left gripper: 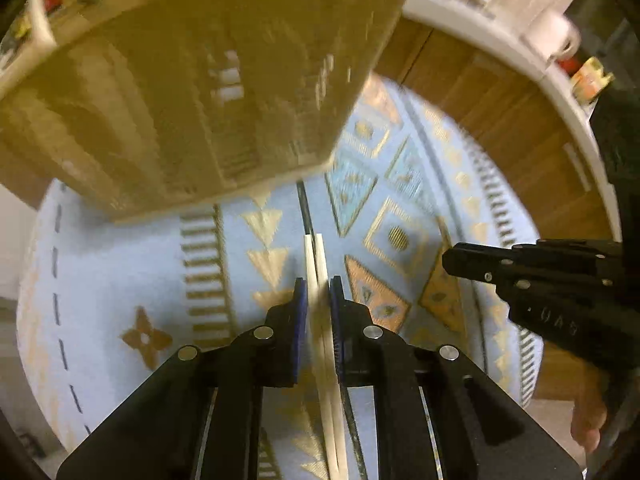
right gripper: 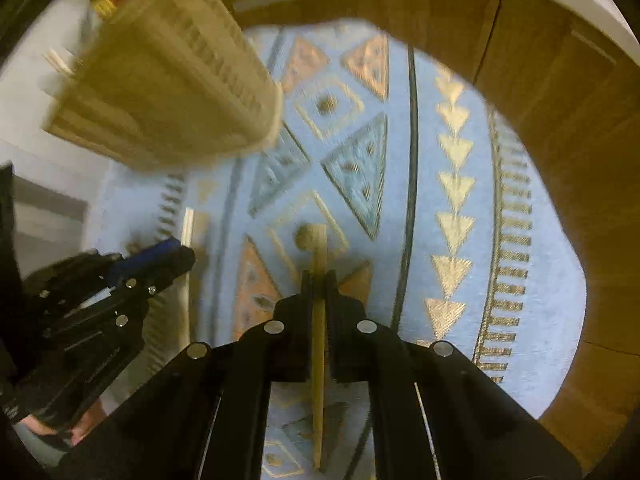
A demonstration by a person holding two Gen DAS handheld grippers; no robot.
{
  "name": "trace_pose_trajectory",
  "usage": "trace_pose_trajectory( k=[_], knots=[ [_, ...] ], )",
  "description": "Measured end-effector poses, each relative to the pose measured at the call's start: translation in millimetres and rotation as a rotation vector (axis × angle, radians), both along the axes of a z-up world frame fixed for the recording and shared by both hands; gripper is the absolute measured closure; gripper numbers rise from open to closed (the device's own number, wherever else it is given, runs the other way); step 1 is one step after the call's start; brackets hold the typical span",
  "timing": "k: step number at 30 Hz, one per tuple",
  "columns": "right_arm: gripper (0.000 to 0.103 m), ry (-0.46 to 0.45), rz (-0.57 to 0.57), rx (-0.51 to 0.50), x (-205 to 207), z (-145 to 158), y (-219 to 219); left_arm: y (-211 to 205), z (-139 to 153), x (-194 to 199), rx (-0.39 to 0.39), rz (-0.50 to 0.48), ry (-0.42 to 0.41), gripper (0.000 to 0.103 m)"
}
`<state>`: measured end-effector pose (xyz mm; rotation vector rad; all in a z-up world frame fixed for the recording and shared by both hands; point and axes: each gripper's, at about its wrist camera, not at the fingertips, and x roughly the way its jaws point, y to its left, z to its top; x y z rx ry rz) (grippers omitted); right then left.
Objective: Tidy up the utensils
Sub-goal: 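Close the left gripper on the chopsticks while the right gripper grasps a single chopstick, lift both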
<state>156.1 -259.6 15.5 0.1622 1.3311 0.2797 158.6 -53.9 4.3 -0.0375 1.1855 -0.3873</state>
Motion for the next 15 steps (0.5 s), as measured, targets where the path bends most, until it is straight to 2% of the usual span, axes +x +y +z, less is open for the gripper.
trace_pose_trajectory(
  k=[3, 6, 9, 15],
  knots=[
    [0.099, -0.115, 0.012, 0.050, -10, 29, 0, 24, 31, -16, -0.121, 0.012, -0.084, 0.094],
    [0.099, -0.238, 0.040, 0.090, -24, 61, 4, 40, 55, -27, -0.136, 0.035, -0.159, 0.094],
    [0.099, -0.316, 0.058, 0.104, -33, 75, 28, 55, 78, -35, -0.167, 0.069, -0.218, 0.094],
    [0.099, -0.446, 0.115, 0.173, -40, 114, 42, 75, 122, -46, -0.184, 0.108, -0.329, 0.095]
  ],
)
